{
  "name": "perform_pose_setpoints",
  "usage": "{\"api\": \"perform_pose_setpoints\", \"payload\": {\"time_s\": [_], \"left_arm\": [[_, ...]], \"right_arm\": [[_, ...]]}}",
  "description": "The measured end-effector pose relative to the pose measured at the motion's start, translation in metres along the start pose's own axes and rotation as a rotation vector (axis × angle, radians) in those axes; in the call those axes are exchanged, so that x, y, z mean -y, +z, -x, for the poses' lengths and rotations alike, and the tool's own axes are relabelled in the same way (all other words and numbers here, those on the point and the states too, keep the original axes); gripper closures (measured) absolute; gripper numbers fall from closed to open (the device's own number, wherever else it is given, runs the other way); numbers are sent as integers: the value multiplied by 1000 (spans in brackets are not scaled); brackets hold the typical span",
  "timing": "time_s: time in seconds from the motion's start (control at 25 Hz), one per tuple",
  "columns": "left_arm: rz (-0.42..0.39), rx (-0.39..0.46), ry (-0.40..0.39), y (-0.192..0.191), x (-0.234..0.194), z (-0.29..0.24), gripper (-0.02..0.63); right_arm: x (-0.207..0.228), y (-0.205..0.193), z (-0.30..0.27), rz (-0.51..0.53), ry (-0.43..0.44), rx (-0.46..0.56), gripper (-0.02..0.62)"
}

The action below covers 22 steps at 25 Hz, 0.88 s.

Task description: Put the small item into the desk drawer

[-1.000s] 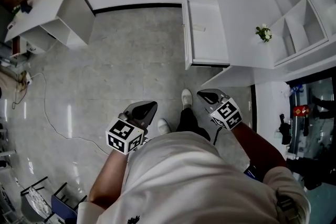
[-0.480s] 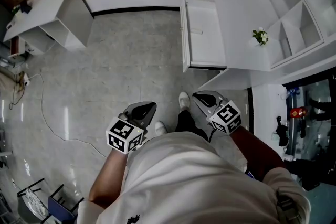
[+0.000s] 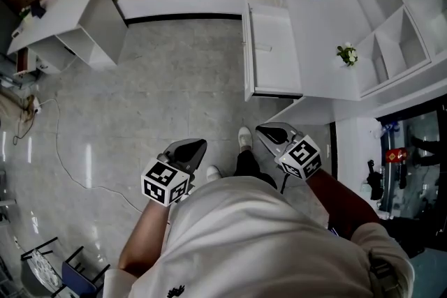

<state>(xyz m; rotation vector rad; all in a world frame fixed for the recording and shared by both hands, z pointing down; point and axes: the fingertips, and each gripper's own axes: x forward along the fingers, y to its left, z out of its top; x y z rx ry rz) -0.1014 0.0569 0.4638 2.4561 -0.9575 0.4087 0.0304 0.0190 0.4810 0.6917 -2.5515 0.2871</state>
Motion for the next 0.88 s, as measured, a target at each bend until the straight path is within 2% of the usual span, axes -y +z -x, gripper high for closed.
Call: {"api": "perform_pose_setpoints", "payload": {"time_s": [0.88], "left_arm": [[-12,-10,-29,12,-17,-14,600]], "right_arm": [[14,16,-7,27,-21,4,583]]}}
